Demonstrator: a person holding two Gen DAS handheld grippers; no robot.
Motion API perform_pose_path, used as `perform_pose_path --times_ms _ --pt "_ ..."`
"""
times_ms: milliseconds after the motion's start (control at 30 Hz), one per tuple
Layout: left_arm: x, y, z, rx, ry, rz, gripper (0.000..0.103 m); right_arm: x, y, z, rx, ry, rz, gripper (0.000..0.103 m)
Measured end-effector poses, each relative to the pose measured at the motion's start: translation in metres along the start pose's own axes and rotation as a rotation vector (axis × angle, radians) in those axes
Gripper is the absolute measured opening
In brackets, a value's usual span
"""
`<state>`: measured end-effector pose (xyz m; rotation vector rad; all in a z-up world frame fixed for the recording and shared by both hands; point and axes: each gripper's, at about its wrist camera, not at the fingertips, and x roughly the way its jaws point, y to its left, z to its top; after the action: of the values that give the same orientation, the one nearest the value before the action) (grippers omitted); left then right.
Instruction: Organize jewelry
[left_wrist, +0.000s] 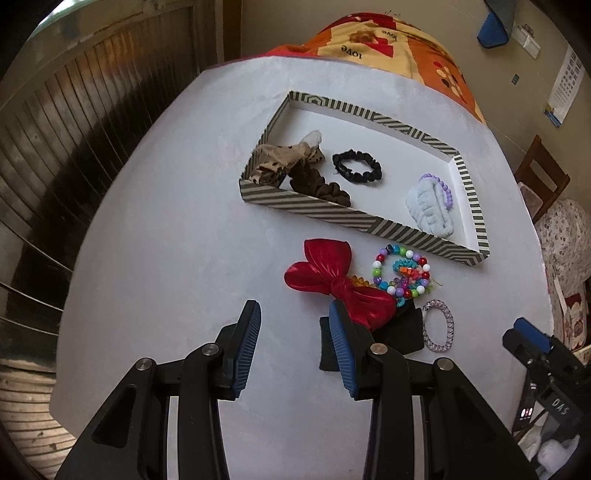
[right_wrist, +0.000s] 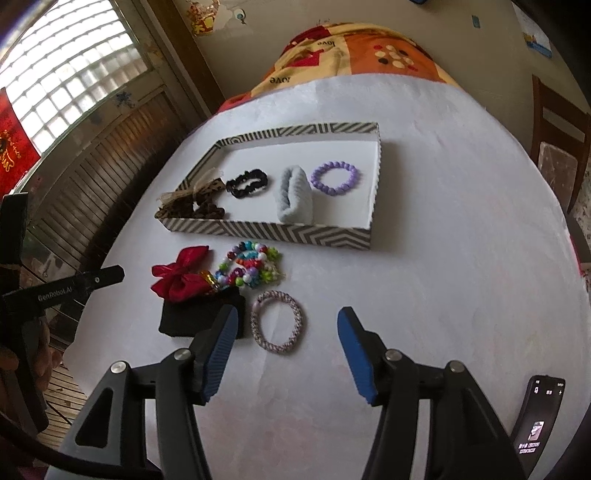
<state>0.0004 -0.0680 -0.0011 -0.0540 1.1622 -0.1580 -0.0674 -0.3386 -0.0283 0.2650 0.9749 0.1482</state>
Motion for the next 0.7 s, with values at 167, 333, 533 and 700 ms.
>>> perform_pose_path --times_ms 167,333,533,700 --pt "0.006 -0.003 0.003 -0.006 0.018 -0.010 0.016 0.007 -0.003 -0.004 0.007 0.023 0.001 0.060" --pt "0.011 -0.011 0.006 0.005 0.027 -0.018 0.016 0.013 -0.005 -0.006 0.020 0.039 0.001 0.060" --pt "0.015 -0.019 0.010 0.022 0.031 -0.014 0.016 0.013 -0.006 -0.004 0.023 0.039 -0.002 0.060" --pt "0.015 -0.021 0.010 0.030 0.029 -0.009 0.016 0.011 -0.005 0.000 0.020 0.024 -0.007 0.060"
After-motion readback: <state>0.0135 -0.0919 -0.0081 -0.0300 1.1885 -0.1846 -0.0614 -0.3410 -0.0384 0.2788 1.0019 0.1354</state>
